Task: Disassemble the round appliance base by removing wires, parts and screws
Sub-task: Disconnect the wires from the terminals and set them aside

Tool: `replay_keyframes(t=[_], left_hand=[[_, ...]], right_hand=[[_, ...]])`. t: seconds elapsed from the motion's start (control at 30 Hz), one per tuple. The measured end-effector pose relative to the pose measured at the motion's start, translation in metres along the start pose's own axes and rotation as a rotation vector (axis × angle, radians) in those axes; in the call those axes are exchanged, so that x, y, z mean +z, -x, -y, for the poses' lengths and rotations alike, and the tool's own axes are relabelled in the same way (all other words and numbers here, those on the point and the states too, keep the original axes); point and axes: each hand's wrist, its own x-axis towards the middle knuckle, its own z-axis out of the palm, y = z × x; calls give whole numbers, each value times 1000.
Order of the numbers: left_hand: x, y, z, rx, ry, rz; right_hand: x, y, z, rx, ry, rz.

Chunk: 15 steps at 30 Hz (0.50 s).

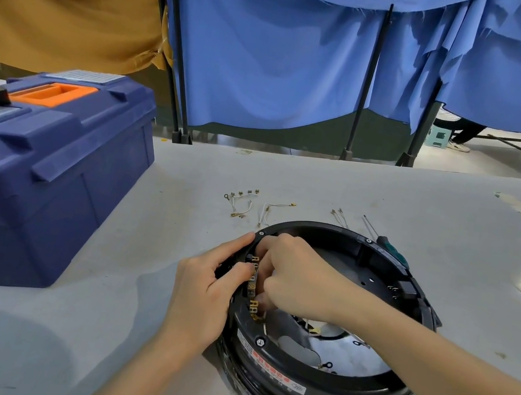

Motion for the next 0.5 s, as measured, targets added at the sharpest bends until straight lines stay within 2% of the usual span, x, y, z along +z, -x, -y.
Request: replay_keyframes(t=[0.5], left_hand=[[0,-2,1,1,26,3]], right_hand=[[-2,-3,4,50,-17,2]])
